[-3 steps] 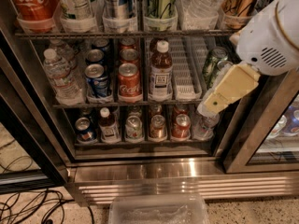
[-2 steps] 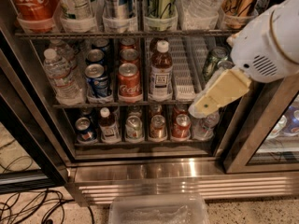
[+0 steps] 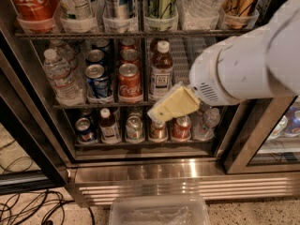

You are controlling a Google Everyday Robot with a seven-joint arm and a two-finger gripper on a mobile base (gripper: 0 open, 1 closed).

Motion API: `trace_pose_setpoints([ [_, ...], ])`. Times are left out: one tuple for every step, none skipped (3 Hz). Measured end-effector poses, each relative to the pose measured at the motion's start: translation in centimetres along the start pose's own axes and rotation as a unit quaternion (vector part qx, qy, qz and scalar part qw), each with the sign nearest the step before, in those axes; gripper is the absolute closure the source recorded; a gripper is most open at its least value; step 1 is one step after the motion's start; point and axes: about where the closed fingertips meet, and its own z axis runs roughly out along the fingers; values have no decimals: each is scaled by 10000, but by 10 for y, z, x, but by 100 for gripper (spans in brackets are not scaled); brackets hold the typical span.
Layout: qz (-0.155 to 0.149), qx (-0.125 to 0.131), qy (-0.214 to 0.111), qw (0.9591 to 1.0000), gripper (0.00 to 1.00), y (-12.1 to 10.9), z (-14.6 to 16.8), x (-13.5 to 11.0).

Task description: Pick green can from top shelf of fridge

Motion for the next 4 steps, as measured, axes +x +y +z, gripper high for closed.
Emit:
trace_pose_setpoints([
  [278,489,-479,9973,0,-11,16,-28],
  [534,1112,-1088,9864,0,-37,10,-56],
  [887,1572,-1707,9687,0,-60,-10,-74],
  [1291,1699,-2275,9501,0,-71,-26,-91],
])
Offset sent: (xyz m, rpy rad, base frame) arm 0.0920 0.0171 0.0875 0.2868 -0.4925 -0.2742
